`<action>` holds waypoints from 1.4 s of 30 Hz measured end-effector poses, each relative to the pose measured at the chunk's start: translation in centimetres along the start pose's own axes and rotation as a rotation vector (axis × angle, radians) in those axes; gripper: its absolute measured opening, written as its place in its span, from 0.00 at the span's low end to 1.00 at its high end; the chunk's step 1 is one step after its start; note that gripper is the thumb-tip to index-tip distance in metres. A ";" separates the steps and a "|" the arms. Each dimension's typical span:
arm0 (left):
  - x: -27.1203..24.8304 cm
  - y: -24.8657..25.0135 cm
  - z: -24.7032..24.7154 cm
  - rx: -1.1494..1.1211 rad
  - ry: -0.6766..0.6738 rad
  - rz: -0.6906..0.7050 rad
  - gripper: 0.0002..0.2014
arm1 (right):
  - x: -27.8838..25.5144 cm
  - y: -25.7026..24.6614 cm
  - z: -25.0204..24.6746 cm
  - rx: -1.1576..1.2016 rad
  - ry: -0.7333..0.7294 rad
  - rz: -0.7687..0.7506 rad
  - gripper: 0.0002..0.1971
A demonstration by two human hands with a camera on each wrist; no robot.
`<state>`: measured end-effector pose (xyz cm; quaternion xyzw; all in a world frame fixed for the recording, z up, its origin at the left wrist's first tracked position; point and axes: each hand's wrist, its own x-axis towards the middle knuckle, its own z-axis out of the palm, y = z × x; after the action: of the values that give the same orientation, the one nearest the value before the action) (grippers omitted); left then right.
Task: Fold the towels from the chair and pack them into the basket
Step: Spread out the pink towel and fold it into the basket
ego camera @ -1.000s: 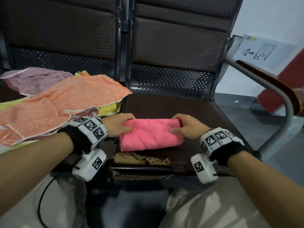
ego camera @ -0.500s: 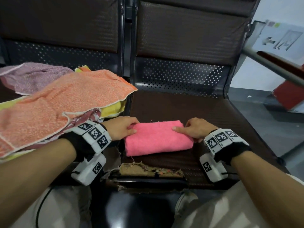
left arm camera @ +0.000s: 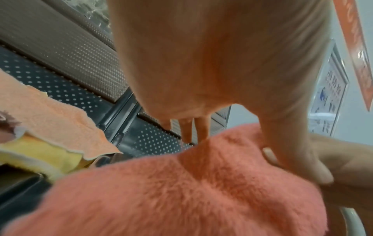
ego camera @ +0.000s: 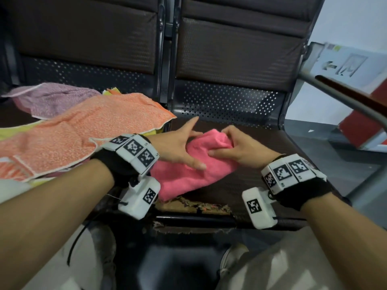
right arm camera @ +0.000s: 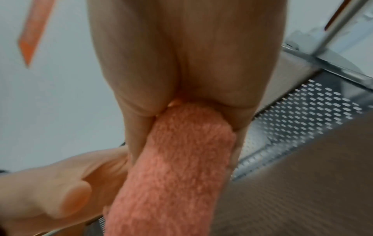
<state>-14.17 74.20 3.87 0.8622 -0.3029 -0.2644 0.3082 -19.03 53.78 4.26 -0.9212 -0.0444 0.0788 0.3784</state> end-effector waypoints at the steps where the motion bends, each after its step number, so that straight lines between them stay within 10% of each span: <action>1: -0.5 0.4 0.0 -0.043 0.015 0.019 0.68 | -0.9 -1.0 -0.2 0.043 0.015 -0.067 0.24; 6: -2.0 2.2 0.4 -0.118 -0.039 0.111 0.24 | -4.6 -3.8 -1.8 0.153 0.073 -0.257 0.25; 17: -5.9 7.8 2.0 -0.026 0.224 0.163 0.05 | -10.9 -7.4 -7.0 0.263 0.533 -0.289 0.24; 24: -6.9 17.5 1.5 0.035 0.304 0.230 0.16 | -17.8 -6.2 -12.4 0.434 0.867 -0.275 0.22; 33: -2.0 28.9 12.5 0.321 0.073 0.531 0.10 | -32.5 6.0 -14.4 0.560 1.241 -0.030 0.23; 42: 4.9 25.8 32.3 0.467 -0.377 0.462 0.16 | -42.7 21.8 -3.2 0.580 1.129 0.420 0.21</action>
<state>-40.85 42.68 -1.27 0.7542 -0.5931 -0.2658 0.0937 -60.00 30.01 -4.06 -0.6713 0.3638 -0.3346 0.5524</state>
